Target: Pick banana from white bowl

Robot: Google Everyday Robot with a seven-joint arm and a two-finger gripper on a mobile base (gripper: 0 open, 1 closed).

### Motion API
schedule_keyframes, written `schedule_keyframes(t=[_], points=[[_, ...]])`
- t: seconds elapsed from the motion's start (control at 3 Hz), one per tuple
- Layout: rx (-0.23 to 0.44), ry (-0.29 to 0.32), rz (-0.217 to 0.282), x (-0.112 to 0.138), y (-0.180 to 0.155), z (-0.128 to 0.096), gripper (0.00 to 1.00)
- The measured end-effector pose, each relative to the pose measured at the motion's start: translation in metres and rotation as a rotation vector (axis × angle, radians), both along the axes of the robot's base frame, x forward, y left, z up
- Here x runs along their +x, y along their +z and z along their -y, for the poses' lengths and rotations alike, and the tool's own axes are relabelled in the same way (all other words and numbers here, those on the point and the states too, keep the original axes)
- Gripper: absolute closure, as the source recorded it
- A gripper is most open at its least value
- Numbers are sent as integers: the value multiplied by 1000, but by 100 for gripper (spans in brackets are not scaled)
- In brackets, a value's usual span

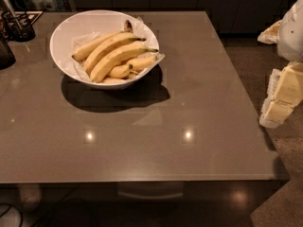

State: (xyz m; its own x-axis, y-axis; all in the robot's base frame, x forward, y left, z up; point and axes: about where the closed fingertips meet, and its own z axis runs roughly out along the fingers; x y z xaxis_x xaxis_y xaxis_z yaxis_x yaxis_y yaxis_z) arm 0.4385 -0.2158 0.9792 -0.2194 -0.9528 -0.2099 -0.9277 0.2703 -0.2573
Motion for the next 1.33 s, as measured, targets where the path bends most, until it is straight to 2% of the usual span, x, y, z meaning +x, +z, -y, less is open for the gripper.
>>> schedule_keyframes(t=[0.33,0.67,1.0,1.33], points=[[0,0,0,0,0,0,0],[-56,-13,5,14,6,-22,0],[-146,-12,1,46,17,-67,0],[-196,21,34,84,28,-114,0]])
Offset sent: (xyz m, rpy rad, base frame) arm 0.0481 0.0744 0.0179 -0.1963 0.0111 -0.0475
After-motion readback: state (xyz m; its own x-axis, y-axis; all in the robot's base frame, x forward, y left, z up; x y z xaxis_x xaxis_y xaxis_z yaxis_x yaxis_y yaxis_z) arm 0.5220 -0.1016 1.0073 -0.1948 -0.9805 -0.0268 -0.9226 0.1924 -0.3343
